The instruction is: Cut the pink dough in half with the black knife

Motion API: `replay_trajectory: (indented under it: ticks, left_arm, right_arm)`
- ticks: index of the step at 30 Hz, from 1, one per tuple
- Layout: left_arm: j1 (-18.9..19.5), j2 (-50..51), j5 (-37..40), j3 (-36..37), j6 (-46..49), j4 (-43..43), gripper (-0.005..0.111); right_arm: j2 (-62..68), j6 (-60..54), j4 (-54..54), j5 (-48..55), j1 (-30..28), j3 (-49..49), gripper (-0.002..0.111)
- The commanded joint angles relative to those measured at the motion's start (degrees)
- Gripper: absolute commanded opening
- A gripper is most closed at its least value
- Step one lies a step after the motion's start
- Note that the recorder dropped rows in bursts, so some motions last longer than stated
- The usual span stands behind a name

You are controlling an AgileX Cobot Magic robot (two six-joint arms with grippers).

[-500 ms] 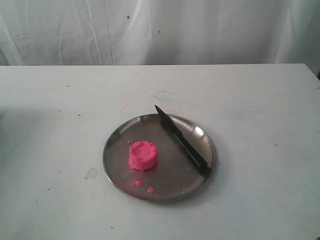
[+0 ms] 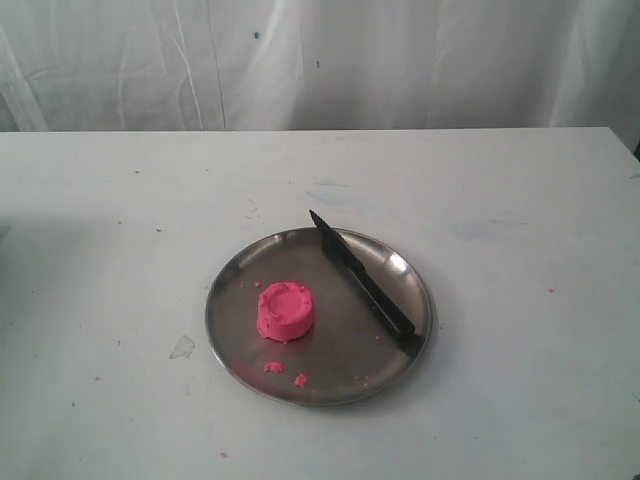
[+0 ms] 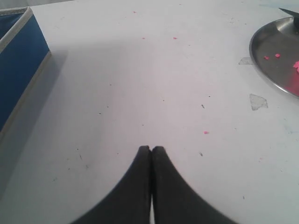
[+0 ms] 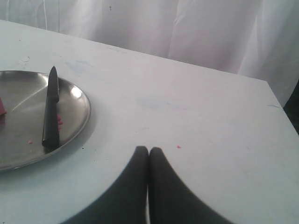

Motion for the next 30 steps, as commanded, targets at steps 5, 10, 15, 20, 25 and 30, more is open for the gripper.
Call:
replay_trajectory:
  ticks: [5, 10, 15, 20, 25, 30]
  left_arm:
    - [0.2, -0.3, -0.3, 0.2, 0.3, 4.6, 0.0]
    - [0.2, -0.3, -0.3, 0.2, 0.3, 4.6, 0.0]
    - [0.2, -0.3, -1.7, 0.2, 0.0, 4.3, 0.0]
    - [0.1, -0.3, -18.0, 0.2, -9.7, -14.7, 0.0]
    - [0.1, -0.3, -29.1, 0.2, -10.1, -15.6, 0.0]
    - [0.1, -0.3, -36.4, 0.2, -12.5, -15.6, 0.0]
  right_arm:
    - [-0.2, 0.2, 0.0, 0.2, 0.4, 0.3, 0.0]
    - [-0.2, 0.2, 0.0, 0.2, 1.7, 0.3, 0.0]
    - [-0.2, 0.2, 0.0, 0.2, 1.8, 0.3, 0.0]
    - [-0.2, 0.2, 0.0, 0.2, 1.8, 0.3, 0.0]
    - [-0.2, 0.2, 0.0, 0.2, 1.8, 0.3, 0.0]
    - [-0.2, 0.2, 0.0, 0.2, 1.8, 0.3, 0.0]
